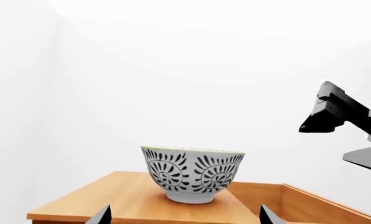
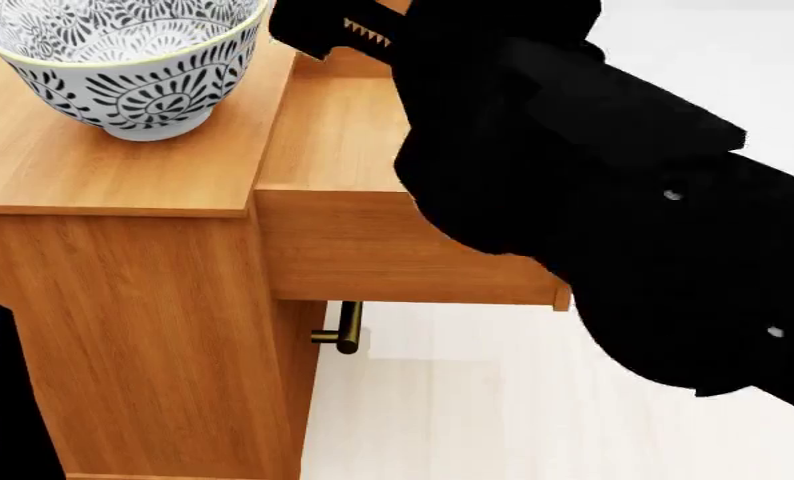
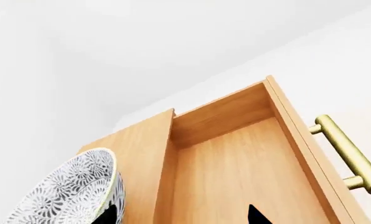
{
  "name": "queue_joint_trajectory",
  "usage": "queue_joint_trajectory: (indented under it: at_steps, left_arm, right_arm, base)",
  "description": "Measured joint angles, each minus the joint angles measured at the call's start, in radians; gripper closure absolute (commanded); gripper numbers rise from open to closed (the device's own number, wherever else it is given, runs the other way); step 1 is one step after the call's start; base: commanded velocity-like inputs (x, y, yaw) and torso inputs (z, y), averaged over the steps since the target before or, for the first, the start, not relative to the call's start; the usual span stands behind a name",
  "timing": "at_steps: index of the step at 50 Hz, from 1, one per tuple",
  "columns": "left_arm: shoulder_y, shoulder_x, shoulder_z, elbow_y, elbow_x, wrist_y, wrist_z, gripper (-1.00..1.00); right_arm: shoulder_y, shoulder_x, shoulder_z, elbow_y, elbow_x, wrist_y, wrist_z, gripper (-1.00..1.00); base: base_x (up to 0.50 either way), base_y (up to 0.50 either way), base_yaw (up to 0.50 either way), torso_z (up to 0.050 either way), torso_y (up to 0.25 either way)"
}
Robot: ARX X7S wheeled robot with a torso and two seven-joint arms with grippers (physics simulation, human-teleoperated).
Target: Put the bowl on top of the cabinet.
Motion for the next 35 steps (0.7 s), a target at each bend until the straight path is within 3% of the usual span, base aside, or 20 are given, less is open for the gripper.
queue_joint_trajectory:
  at_steps: [7, 15, 25, 35]
  left_arm:
    - [0.000, 0.005, 0.013, 0.004, 0.013, -0.009, -0.001, -1.00]
    - [0.001, 0.010, 0.026, 0.004, 0.026, -0.013, 0.000, -1.00]
    - [0.001, 0.012, 0.036, 0.011, 0.033, -0.019, -0.001, -1.00]
    - [-0.003, 0.012, 0.041, 0.021, 0.035, -0.028, -0.005, -1.00]
  right_arm:
    - [-0.124, 0.149, -0.028, -0.259, -0.152, -0.145, 0.078, -1.00]
    - [-0.294, 0.244, -0.078, -0.421, -0.398, -0.296, 0.139, -1.00]
    - [-0.516, 0.286, -0.147, -0.479, -0.763, -0.428, 0.218, -1.00]
    - [-0.628, 0.280, -0.214, -0.476, -1.127, -0.363, 0.371, -1.00]
  base:
    - [0.00, 0.00, 0.00, 0.000, 0.000]
    - [0.00, 0.00, 0.00, 0.000, 0.000]
    - [0.00, 0.00, 0.00, 0.000, 0.000]
    - [0.00, 0.00, 0.00, 0.000, 0.000]
